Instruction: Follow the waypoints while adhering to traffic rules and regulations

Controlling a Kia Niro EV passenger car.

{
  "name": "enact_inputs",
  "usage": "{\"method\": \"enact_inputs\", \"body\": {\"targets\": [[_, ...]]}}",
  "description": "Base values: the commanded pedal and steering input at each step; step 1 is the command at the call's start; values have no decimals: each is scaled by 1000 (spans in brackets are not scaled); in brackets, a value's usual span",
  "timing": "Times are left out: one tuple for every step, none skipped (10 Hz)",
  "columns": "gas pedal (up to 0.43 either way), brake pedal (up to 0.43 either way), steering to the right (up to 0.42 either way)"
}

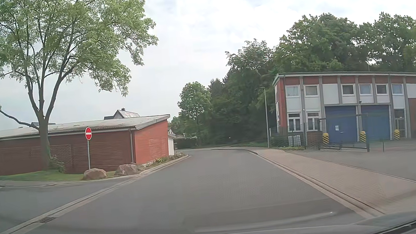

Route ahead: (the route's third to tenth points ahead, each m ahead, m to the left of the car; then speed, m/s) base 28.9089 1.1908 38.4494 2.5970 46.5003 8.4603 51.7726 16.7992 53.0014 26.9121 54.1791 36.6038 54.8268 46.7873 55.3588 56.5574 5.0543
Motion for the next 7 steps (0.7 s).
{"method": "enact_inputs", "body": {"targets": [[169,0,7],[169,0,6],[169,0,5],[169,0,4],[169,0,4],[169,0,4],[169,0,4]]}}
